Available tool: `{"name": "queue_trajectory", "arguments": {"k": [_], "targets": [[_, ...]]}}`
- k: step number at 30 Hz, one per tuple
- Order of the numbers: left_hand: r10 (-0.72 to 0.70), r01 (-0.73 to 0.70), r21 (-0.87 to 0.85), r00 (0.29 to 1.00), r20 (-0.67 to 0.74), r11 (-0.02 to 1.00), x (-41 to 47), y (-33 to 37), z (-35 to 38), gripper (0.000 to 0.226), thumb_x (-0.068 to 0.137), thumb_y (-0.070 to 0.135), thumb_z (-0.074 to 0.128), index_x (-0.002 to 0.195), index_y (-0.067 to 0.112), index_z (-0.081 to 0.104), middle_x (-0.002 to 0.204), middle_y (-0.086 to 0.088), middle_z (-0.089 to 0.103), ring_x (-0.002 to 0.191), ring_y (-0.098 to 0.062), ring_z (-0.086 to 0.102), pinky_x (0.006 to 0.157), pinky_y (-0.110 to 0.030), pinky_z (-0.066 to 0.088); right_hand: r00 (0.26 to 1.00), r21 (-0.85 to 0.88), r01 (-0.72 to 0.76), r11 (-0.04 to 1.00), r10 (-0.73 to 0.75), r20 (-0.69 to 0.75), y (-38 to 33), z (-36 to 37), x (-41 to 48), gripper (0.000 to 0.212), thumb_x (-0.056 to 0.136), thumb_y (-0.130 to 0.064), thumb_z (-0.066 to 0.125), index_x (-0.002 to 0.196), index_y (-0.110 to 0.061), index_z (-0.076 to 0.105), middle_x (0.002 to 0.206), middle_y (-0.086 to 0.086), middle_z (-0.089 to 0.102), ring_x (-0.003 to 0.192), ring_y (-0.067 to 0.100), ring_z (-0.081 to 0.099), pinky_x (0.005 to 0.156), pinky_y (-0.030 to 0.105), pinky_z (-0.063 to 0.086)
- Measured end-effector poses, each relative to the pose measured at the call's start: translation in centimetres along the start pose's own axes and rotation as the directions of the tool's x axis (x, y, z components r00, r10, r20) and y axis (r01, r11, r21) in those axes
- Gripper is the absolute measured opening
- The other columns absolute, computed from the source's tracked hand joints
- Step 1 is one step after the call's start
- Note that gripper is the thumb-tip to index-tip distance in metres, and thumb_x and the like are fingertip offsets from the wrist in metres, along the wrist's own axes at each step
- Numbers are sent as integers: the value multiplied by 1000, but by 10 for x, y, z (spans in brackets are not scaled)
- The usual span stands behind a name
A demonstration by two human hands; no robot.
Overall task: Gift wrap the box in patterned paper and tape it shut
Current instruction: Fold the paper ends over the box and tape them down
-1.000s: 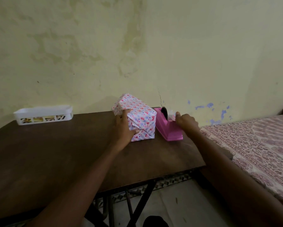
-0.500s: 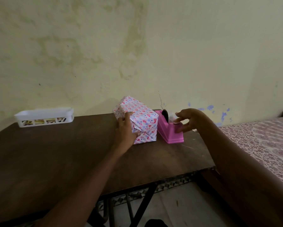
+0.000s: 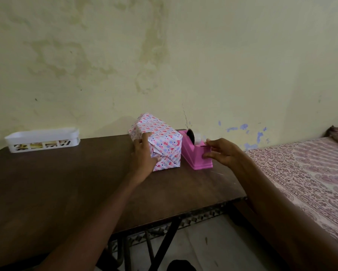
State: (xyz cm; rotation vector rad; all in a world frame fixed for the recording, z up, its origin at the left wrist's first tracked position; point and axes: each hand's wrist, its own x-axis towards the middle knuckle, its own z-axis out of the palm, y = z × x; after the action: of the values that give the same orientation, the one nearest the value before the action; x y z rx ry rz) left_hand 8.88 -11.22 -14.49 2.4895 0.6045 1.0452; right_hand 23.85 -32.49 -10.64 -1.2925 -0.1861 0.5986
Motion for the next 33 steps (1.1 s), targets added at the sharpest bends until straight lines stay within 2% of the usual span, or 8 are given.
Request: {"name": "queue_trajectory", "arguments": {"k": [4, 8, 10, 18, 22, 28, 30, 33], "targets": [[3, -3, -1, 1000, 3, 1000, 2, -2, 0, 90, 77, 31, 79, 146, 21, 21, 150, -13, 29, 136, -29, 34, 102, -37, 41, 999, 45, 54, 998, -54, 0, 12, -6, 4, 26, 92, 2, 59, 117, 9, 57, 115, 16, 60, 97, 26, 64, 70, 35, 60], [-1, 1, -6, 1000, 6, 1000, 2, -4, 3, 93, 77, 33, 79, 147, 21, 19, 151, -13, 27, 137, -29, 33, 103, -37, 40, 989, -121, 113, 986, -123, -78, 26, -9, 10, 12, 91, 2, 61, 99, 9, 63, 105, 15, 64, 90, 24, 66, 81, 36, 58], [3, -3, -7, 1000, 4, 1000, 3, -4, 4, 92, 77, 33, 79, 146, 21, 19, 151, -13, 28, 137, -28, 33, 103, -37, 40, 975, -246, 143, 959, -179, -130, 31, -11, 15, 16, 88, -4, 68, 97, 9, 67, 101, 16, 68, 90, 24, 69, 80, 35, 60], [4, -4, -11, 999, 35, 1000, 1, -2, -3, 94, 77, 32, 78, 148, 18, 18, 152, -14, 25, 139, -30, 31, 106, -38, 36, 837, -778, 209, 593, -519, -171, 24, -3, 20, 17, 82, -11, 73, 72, 2, 73, 75, 19, 72, 68, 27, 71, 72, 44, 61], [18, -16, -26, 999, 49, 1000, 0, -4, -6, 92, 75, 31, 80, 146, 20, 22, 148, -16, 30, 134, -32, 37, 101, -38, 41, 830, -837, 153, 525, -528, -179, 19, 3, 20, 17, 81, -9, 69, 69, 2, 71, 68, 16, 69, 58, 23, 63, 66, 43, 61], [45, -42, -49, 998, 49, 998, -1, -7, -10, 89, 73, 29, 81, 143, 20, 26, 142, -17, 36, 127, -32, 44, 95, -38, 45, 874, -838, 89, 539, -446, -193, 19, -1, 11, 10, 80, -4, 72, 81, 5, 68, 75, 10, 63, 61, 17, 57, 63, 31, 58], [31, -29, -38, 998, 61, 999, 1, -7, -8, 91, 75, 31, 81, 145, 20, 23, 145, -16, 33, 130, -32, 42, 97, -39, 44, 881, -831, 80, 551, -429, -200, 28, -9, 3, 11, 80, -5, 73, 79, 5, 70, 74, 15, 67, 61, 17, 60, 68, 35, 60], [22, -20, -32, 997, 74, 999, 5, -9, -6, 91, 75, 32, 80, 144, 22, 23, 146, -15, 31, 131, -32, 41, 98, -40, 44, 801, -828, 177, 532, -567, -193, 36, -11, -10, 11, 82, -3, 69, 73, 2, 70, 71, 17, 71, 59, 21, 64, 65, 40, 59]]}}
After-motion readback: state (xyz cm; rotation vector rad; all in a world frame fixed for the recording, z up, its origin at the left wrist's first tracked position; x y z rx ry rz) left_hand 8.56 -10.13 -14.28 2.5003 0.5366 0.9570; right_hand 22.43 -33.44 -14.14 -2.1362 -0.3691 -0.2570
